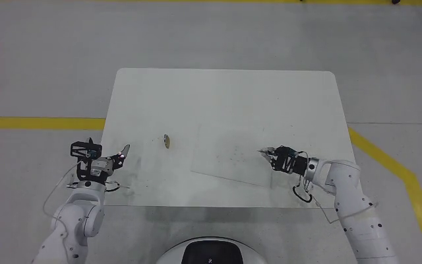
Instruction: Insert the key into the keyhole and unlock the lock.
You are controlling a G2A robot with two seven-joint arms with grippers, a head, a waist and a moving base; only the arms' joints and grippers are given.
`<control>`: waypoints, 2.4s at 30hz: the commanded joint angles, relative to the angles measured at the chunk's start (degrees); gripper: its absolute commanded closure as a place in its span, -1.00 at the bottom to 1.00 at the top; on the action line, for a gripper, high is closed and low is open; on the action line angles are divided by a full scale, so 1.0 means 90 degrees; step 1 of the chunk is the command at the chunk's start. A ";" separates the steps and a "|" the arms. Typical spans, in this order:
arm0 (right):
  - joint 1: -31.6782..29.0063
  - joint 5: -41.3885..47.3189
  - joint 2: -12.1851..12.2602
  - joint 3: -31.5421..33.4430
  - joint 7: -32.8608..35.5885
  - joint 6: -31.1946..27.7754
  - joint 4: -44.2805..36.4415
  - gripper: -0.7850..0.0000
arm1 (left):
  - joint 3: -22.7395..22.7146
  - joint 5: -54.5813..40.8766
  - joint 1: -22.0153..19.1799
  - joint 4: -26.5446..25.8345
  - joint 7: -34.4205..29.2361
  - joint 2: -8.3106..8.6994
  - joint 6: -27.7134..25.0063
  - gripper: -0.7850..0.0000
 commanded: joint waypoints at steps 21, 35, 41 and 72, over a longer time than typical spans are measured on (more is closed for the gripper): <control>0.1657 0.3563 -0.0183 -0.1791 -0.1897 -0.0300 0.2363 1.00 | 0.0000 0.0000 0.0000 0.0000 0.0000 0.0000 0.0000 -1.00; 0.1722 0.3943 -0.0193 -0.2191 -0.1700 -0.0300 0.2250 1.00 | -0.1054 -0.4179 -0.0029 -0.0662 -0.1352 0.0112 -0.3235 -1.00; 0.1918 0.4963 -0.0248 -0.3256 -0.1484 -0.0300 0.2154 1.00 | -0.0726 -0.4551 -0.0219 -0.1112 -0.2350 0.0218 -0.4840 -1.00; 0.3889 0.5584 0.0234 -0.7356 -0.3176 -0.0300 0.2393 1.00 | 0.1963 -0.4908 -0.2180 0.0266 -0.3710 0.0272 -0.5340 0.03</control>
